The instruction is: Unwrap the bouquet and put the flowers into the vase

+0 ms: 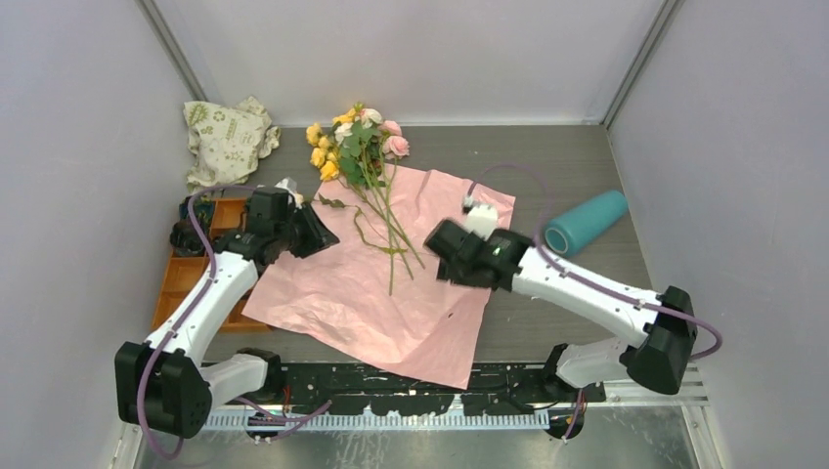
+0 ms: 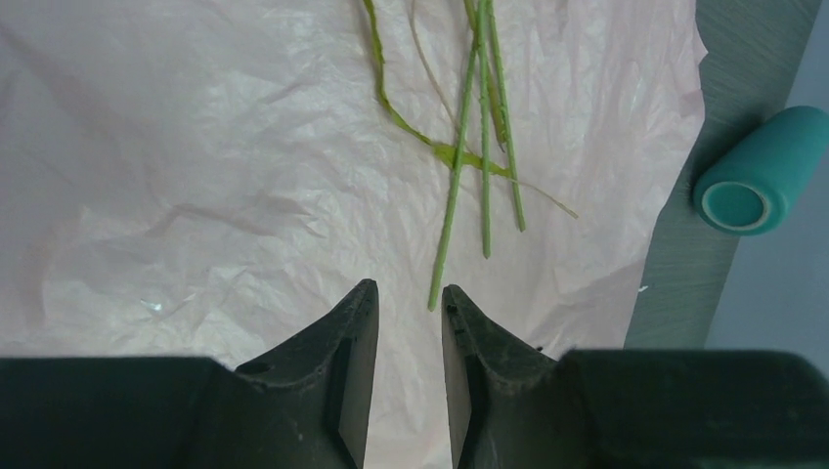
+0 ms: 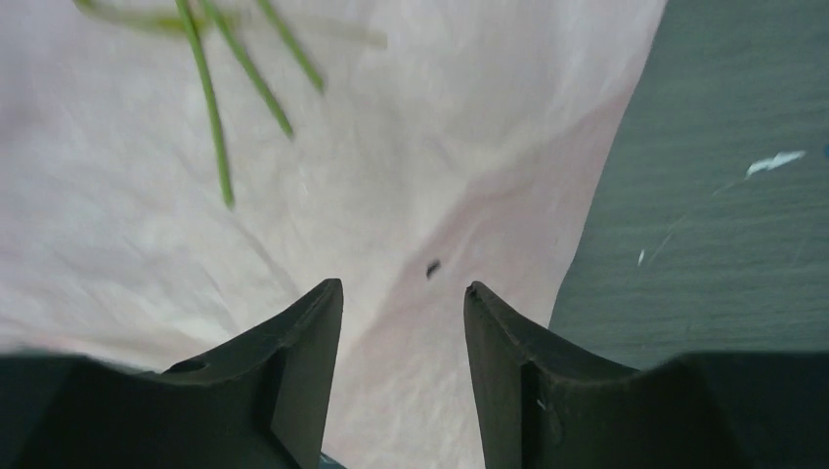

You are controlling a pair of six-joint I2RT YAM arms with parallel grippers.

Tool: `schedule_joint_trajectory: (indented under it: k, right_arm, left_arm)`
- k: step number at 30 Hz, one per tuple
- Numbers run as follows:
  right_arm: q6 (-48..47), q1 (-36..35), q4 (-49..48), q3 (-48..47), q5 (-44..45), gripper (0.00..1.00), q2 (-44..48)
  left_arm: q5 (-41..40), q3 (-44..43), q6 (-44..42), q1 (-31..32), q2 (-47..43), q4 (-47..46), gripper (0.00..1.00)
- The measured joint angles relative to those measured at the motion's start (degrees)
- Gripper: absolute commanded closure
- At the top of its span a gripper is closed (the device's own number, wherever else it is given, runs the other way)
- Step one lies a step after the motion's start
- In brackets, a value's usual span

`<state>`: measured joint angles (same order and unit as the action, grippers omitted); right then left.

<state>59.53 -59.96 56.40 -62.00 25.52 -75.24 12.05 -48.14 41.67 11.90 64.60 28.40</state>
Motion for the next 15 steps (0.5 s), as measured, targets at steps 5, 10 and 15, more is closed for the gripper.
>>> schedule_joint_trajectory:
  k: [5,10,15]
  right_arm:
    - [-3.85,20.63,-2.05,-9.7,0.02,0.45,-0.39]
    - [-9.62,44.85,-2.73,-19.15,-2.08,0.45,-9.64]
    - [-12.7,57.11,-5.14,-24.9,-3.61,0.48,-19.34]
  left_arm:
    - [0.2,-2.47,0.57,4.59,0.63,-0.26,0.68]
    - [1.4,-5.7,0.79,6.93,4.31,-1.2,0.68]
    - [2.08,-6.14,0.76,7.13,6.21,-2.05,0.68]
